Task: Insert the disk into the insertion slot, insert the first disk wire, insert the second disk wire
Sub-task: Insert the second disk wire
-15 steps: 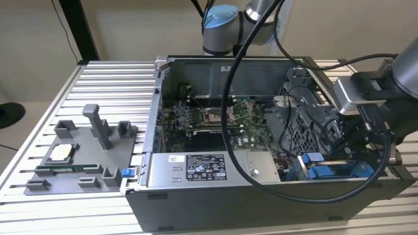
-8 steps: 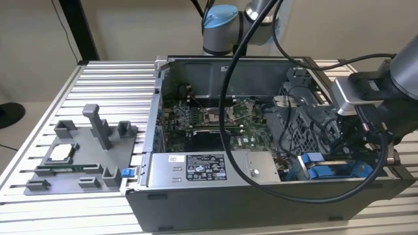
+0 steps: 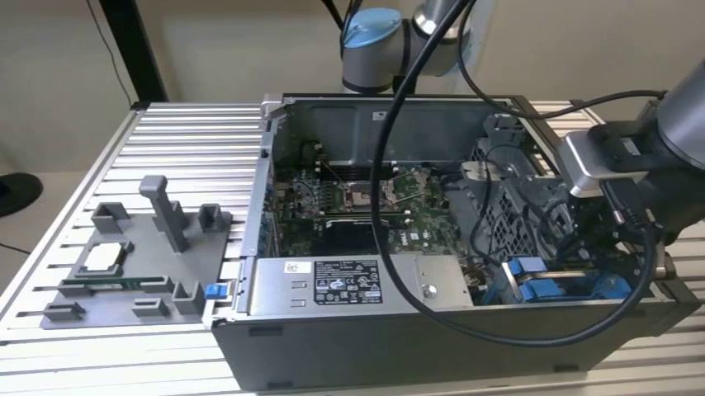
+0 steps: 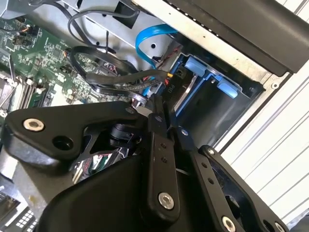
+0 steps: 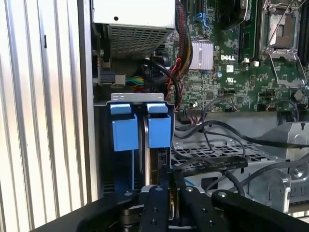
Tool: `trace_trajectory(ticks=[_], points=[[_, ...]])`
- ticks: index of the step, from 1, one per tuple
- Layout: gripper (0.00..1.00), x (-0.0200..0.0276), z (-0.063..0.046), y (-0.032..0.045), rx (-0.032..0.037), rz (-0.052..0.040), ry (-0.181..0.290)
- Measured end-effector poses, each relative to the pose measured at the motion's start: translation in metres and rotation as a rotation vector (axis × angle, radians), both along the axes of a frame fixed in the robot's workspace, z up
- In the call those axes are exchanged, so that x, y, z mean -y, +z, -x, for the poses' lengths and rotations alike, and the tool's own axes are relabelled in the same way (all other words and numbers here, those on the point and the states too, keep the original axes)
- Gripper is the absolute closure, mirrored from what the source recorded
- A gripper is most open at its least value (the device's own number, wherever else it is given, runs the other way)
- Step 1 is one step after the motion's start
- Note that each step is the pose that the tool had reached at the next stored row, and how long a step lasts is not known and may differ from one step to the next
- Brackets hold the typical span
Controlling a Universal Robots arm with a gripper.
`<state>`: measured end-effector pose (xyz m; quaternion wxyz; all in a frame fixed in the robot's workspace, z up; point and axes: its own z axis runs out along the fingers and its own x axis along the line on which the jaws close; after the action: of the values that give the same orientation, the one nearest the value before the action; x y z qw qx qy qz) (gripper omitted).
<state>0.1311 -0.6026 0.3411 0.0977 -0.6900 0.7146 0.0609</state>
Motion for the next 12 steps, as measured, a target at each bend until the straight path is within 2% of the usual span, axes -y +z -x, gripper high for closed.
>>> trace_trajectory(ticks=[3, 7, 12], points=[[1.00, 0.0026, 0.0001, 0.0000, 0.0009, -0.0014, 0.004], [1.00, 0.0031, 0.0000, 0.0000, 0.0028, -0.0019, 0.006], [1.00, 0.0031, 0.0000, 0.0000, 0.0119, -0.0025, 0.006]])
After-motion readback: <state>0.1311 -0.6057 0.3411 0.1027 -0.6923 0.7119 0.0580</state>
